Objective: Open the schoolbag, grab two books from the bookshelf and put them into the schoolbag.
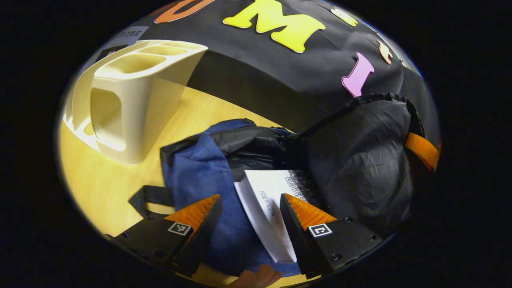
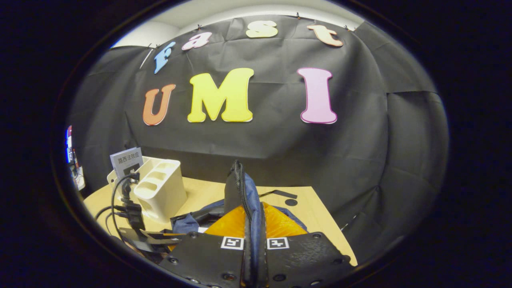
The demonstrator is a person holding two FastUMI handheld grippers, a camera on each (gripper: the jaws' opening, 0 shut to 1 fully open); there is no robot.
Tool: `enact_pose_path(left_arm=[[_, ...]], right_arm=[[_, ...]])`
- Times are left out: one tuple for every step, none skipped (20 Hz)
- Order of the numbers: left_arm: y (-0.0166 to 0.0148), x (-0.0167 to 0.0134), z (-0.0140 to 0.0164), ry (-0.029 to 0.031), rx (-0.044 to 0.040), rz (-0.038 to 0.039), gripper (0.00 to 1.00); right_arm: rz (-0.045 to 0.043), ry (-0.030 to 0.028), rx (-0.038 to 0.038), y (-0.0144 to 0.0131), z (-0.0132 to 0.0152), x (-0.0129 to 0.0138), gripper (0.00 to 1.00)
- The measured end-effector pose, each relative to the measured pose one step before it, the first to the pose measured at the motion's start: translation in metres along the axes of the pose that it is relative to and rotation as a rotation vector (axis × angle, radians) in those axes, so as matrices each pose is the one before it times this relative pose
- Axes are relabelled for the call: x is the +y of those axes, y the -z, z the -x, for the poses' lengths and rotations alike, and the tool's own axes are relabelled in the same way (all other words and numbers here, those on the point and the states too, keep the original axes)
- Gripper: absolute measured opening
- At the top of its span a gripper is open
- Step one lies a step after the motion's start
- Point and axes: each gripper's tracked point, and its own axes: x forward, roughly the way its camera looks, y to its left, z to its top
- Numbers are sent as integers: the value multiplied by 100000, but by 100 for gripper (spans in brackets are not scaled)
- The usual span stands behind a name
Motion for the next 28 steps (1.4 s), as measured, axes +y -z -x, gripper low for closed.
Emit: enact_pose_path(left_arm=[[-127, 711, 832, -149, 14, -637, 91], [-114, 545, 880, 117, -71, -925, 91], [-231, 865, 903, -1237, -846, -1456, 91], [-340, 1218, 847, -2453, -1211, -2095, 91], [-446, 1196, 784, -2674, -1702, -2442, 91], [-467, 1231, 697, -2410, -1824, -2552, 91], [-396, 1103, 743, -1630, -1081, -3103, 91], [-499, 1204, 674, -1858, -1705, -3044, 91], [-711, 1077, 692, -1771, -2414, -2766, 91], [-773, 1018, 816, -752, -2741, -2589, 91], [-888, 846, 861, -757, -3049, -2067, 91], [-950, 1023, 802, -1471, -2940, -1931, 91], [-964, 1253, 728, -2306, -2842, -2070, 91], [-970, 1240, 644, -2561, -2556, -1694, 91], [-1103, 1076, 622, -1837, -2129, -1559, 91], [-1059, 972, 456, -1783, -1734, -1166, 90], [-1159, 1023, 552, -2258, -1759, -841, 90], [-1360, 1141, 420, -2287, -2515, -1330, 90], [-1201, 912, 325, -2080, -2513, -1483, 90], [-1258, 796, 229, -1492, -2872, -1787, 90], [-1385, 824, 155, -1683, -2855, -1702, 90], [-1027, 938, -191, -1489, -2045, -740, 90], [-962, 821, -86, -986, -858, 212, 90], [-848, 951, -206, -1802, -511, 1603, 89], [-801, 854, -223, -1520, 412, 1636, 89], [-778, 966, -166, -1158, 60, 1124, 89], [-1190, 923, -411, -1517, -1155, 436, 89], [-826, 1151, -624, -2156, 325, -172, 89]], right_arm=[[415, 402, 556, 288, -99, 153, 6], [436, 471, 276, 40, -20, 164, 7], [319, 400, 253, 274, -42, 204, 7], [214, 248, 144, 238, -20, 170, 6], [504, 646, -34, 200, -86, 187, 6], [308, 1009, 401, 252, -125, 110, 7], [-534, 1141, 194, 344, 16, 9, 7], [-1744, 776, -142, 90, 53, 106, 6], [-1654, 326, -315, 147, 49, 156, 6], [-830, 719, -47, 144, -16, 8, 6], [-397, 1396, -322, 124, 103, -211, 7], [-802, 1232, -156, 50, 34, -120, 6], [-706, 445, -82, 126, 123, 91, 6], [20, -13, 223, 129, 92, 166, 7], [493, 487, -131, 105, 54, 129, 7], [553, 544, -12, 110, -29, 21, 6], [282, 100, 181, 287, 70, 179, 6], [-698, -156, 34, 36, 14, 228, 6], [-535, -385, 490, 214, -133, 225, 7], [-406, -60, 280, 98, -72, 102, 7], [90, -256, 371, 170, 62, 225, 6], [591, -377, 111, 136, 59, 220, 7], [522, -45, -217, 28, -113, 99, 6], [424, -174, 53, 30, -39, 118, 7], [148, -195, 180, 223, 14, 178, 7], [-144, -165, -79, 31, 63, 109, 9], [256, -467, 25, 30, 16, 197, 7], [715, -138, -4, -8, 31, 109, 9]])
